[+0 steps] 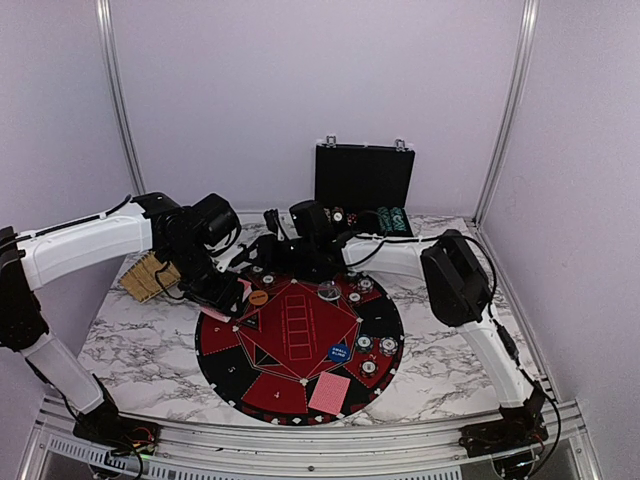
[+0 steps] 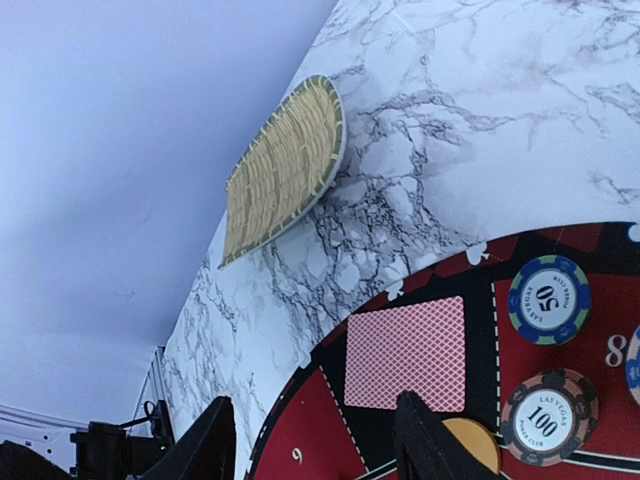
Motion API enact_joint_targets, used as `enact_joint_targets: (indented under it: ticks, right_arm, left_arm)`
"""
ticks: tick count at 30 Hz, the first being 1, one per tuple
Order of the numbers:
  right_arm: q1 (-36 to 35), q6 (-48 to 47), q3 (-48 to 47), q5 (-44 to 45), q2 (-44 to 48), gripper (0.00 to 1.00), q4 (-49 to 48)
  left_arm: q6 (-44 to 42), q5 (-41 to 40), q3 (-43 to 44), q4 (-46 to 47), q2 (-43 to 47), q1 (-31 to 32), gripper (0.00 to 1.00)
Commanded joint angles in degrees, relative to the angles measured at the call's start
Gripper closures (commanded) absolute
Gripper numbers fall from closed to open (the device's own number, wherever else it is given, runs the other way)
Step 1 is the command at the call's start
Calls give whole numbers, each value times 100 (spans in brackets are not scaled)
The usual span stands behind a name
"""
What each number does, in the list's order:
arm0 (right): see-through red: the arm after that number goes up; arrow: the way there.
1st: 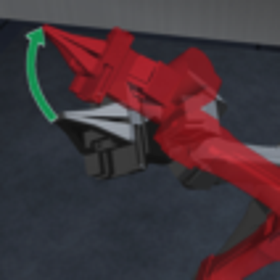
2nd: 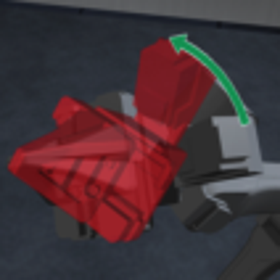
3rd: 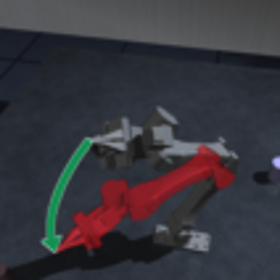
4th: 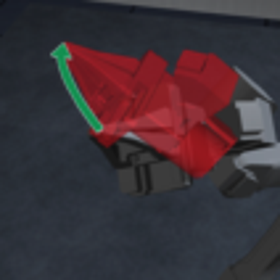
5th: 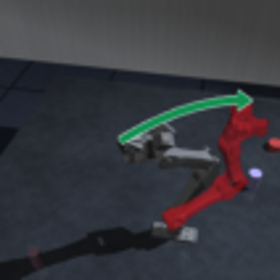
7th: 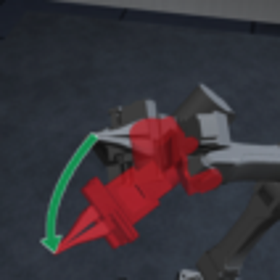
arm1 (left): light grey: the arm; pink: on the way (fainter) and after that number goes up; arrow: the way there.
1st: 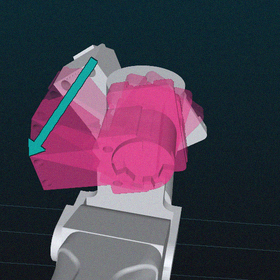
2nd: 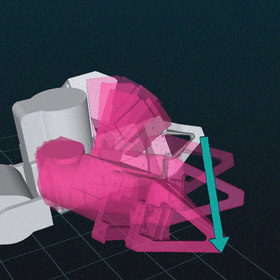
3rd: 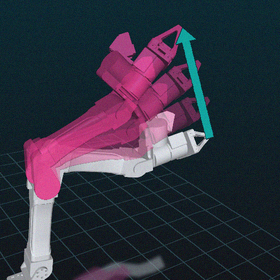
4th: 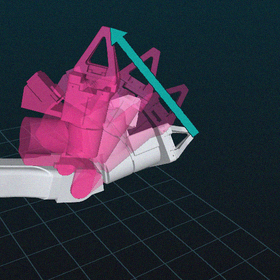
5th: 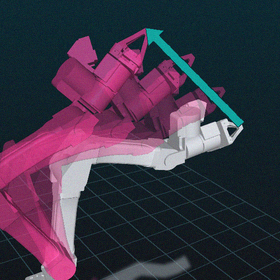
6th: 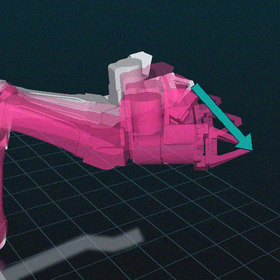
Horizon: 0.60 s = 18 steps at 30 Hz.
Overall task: Distribute texas hold em gaming equipment
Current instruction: Distribute the poker card in the big blind area, then pick up the poker card from the face-down deck piles.
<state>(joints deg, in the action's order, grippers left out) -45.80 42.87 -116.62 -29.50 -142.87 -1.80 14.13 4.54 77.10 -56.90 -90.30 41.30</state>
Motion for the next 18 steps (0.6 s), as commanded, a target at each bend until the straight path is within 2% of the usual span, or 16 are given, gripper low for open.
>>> enact_joint_targets:
  ticks: [1,9,18]
  right_arm:
    - [214,145,489,-240,627,47,-466]
    - [512,711,2039,-1213,1688,41,-1255]
    - [680,690,3740,-1824,2823,29,-1397]
  left_arm:
    - [-10,76,100,-93,133,-25,59]
    - [-82,118,116,-93,-27,4,59]
    - [-148,34,368,-29,-445,309,59]
